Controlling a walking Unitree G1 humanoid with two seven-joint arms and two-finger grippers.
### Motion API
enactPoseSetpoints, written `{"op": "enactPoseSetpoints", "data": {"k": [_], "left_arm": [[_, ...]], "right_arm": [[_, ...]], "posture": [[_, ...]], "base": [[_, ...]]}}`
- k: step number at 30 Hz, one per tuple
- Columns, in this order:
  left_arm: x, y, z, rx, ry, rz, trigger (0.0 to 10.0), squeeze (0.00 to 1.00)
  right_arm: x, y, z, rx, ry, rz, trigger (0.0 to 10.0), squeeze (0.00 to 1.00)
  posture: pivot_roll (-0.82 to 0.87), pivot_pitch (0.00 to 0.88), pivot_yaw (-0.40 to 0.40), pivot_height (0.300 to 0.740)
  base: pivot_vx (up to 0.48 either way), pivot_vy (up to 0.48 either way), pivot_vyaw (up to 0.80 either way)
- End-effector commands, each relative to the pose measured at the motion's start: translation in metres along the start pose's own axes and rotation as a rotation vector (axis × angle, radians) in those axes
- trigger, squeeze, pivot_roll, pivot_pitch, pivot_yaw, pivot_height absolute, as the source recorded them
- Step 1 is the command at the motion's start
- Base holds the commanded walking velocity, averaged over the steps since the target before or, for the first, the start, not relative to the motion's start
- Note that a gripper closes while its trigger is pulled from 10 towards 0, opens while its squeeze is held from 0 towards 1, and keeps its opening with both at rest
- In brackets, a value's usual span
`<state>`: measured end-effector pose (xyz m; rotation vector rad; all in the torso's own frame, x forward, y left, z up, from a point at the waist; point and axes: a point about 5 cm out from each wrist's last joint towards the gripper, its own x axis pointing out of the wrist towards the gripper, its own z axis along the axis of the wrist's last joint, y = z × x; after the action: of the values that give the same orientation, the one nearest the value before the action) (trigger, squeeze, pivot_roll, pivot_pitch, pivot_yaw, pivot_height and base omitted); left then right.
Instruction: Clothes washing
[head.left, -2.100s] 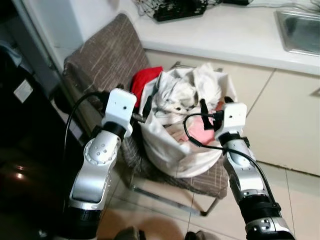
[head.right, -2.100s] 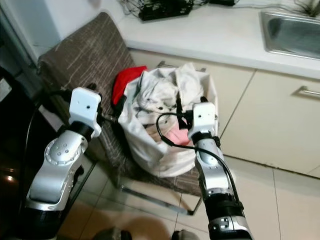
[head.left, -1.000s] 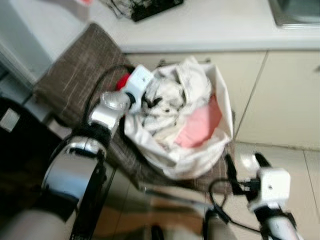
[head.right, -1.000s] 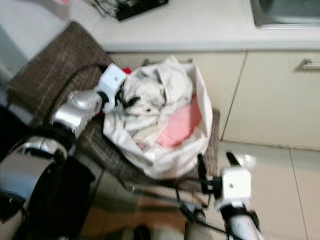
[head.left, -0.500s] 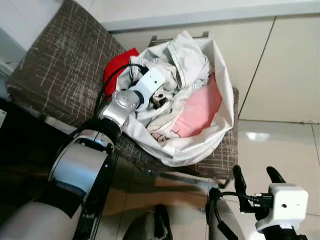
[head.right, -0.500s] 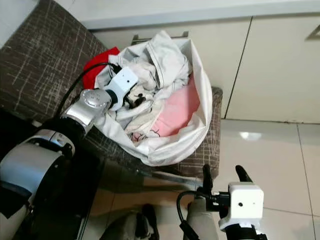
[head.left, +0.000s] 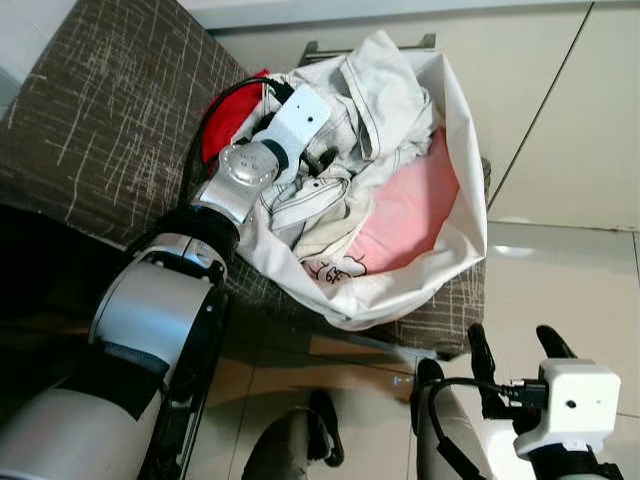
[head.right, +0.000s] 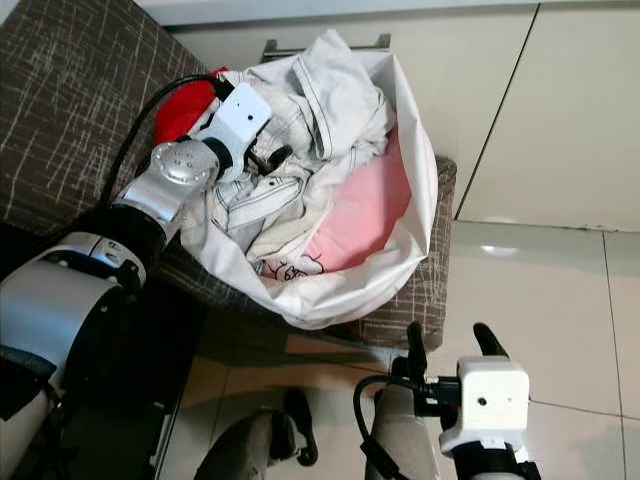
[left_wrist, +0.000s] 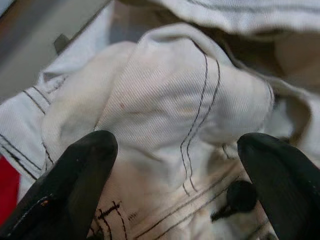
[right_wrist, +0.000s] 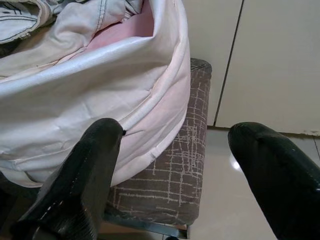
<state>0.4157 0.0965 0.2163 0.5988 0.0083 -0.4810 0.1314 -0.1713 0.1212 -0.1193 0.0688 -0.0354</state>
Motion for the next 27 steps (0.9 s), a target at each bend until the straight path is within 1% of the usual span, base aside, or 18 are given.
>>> {"op": "enactPoseSetpoints", "data": {"k": [1, 3, 4, 5, 6, 7, 8, 10, 12, 14, 15, 16, 19, 20, 22, 23, 25, 27], "left_arm": [[-0.005, -0.005, -0.023, 0.025, 0.069, 0.000, 0.0, 0.00], [-0.006, -0.015, -0.034, 0.061, 0.098, -0.031, 0.0, 0.00], [-0.007, -0.024, -0.043, 0.116, 0.118, -0.056, 0.0, 0.00], [-0.009, -0.032, -0.051, 0.152, 0.138, -0.081, 0.0, 0.00], [-0.010, -0.038, -0.056, 0.174, 0.150, -0.097, 0.0, 0.00], [-0.012, -0.048, -0.065, 0.195, 0.172, -0.123, 0.0, 0.00], [-0.014, -0.053, -0.071, 0.202, 0.186, -0.138, 0.0, 0.00], [-0.017, -0.073, -0.082, 0.188, 0.209, -0.185, 0.0, 0.00], [-0.017, -0.073, -0.082, 0.188, 0.209, -0.185, 0.0, 0.00], [-0.017, -0.077, -0.084, 0.178, 0.213, -0.190, 0.0, 0.00], [-0.016, -0.082, -0.082, 0.134, 0.208, -0.190, 0.0, 0.00], [-0.014, -0.086, -0.078, 0.055, 0.196, -0.180, 0.0, 0.00], [-0.009, -0.089, -0.070, -0.158, 0.180, -0.135, 0.0, 0.00], [-0.009, -0.089, -0.070, -0.158, 0.180, -0.135, 0.0, 0.00], [-0.006, -0.086, -0.065, -0.292, 0.171, -0.102, 0.0, 0.00], [-0.006, -0.086, -0.065, -0.292, 0.171, -0.102, 0.0, 0.00], [-0.004, -0.085, -0.058, -0.391, 0.139, -0.091, 0.0, 0.00], [-0.001, -0.083, -0.050, -0.448, 0.103, -0.082, 0.0, 0.00]], "right_arm": [[-0.003, 0.003, -0.005, 0.009, 0.042, 0.011, 10.0, 0.00], [-0.003, 0.004, -0.005, 0.010, 0.047, 0.015, 10.0, 0.00], [-0.003, 0.005, -0.006, 0.011, 0.051, 0.017, 10.0, 0.00], [-0.003, 0.005, -0.006, 0.012, 0.054, 0.018, 10.0, 0.00], [-0.003, 0.005, -0.006, 0.012, 0.056, 0.018, 10.0, 0.00], [-0.003, 0.006, -0.007, 0.015, 0.059, 0.017, 10.0, 0.00], [-0.003, 0.006, -0.007, 0.018, 0.060, 0.017, 10.0, 0.00], [-0.002, 0.007, -0.006, 0.022, 0.061, 0.027, 10.0, 0.00], [-0.002, 0.007, -0.006, 0.022, 0.061, 0.027, 10.0, 0.00], [-0.001, 0.007, -0.006, 0.021, 0.062, 0.030, 10.0, 0.00], [-0.001, 0.007, -0.005, 0.020, 0.062, 0.030, 10.0, 0.00], [-0.001, 0.006, -0.005, 0.019, 0.063, 0.030, 10.0, 0.00], [-0.002, 0.005, -0.006, 0.019, 0.069, 0.023, 10.0, 0.00], [-0.002, 0.005, -0.006, 0.019, 0.069, 0.023, 10.0, 0.00], [-0.002, 0.005, -0.006, 0.020, 0.075, 0.019, 10.0, 0.00], [-0.002, 0.005, -0.006, 0.020, 0.075, 0.019, 10.0, 0.00], [-0.002, 0.005, -0.007, 0.023, 0.077, 0.015, 10.0, 0.00], [-0.002, 0.005, -0.007, 0.025, 0.079, 0.014, 10.0, 0.00]], "posture": [[-0.40, 0.384, 0.252, 0.740], [-0.40, 0.388, 0.250, 0.740], [-0.40, 0.388, 0.250, 0.740], [-0.40, 0.393, 0.244, 0.740], [-0.40, 0.393, 0.244, 0.740], [-0.40, 0.393, 0.244, 0.740], [-0.40, 0.397, 0.239, 0.740], [-0.40, 0.400, 0.230, 0.740], [-0.40, 0.400, 0.230, 0.740], [-0.40, 0.400, 0.230, 0.740], [-0.41, 0.404, 0.225, 0.740], [-0.41, 0.405, 0.223, 0.740], [-0.42, 0.409, 0.225, 0.740], [-0.42, 0.409, 0.225, 0.740], [-0.42, 0.410, 0.228, 0.740], [-0.42, 0.410, 0.228, 0.740], [-0.42, 0.409, 0.230, 0.740], [-0.42, 0.409, 0.230, 0.740]], "base": [[0.000, 0.000, 0.00], [0.000, 0.000, 0.00], [0.000, 0.000, 0.00], [0.000, 0.000, 0.00], [0.000, 0.000, 0.00], [0.000, 0.000, 0.00], [0.000, 0.000, 0.00], [0.000, 0.000, 0.00], [0.000, 0.000, 0.00], [0.000, 0.000, 0.00], [0.000, 0.000, 0.00], [0.000, 0.000, 0.00], [0.000, 0.000, 0.00], [0.000, 0.000, 0.00], [0.000, 0.000, 0.00], [0.000, 0.000, 0.00], [0.000, 0.000, 0.00], [0.000, 0.000, 0.00]]}}
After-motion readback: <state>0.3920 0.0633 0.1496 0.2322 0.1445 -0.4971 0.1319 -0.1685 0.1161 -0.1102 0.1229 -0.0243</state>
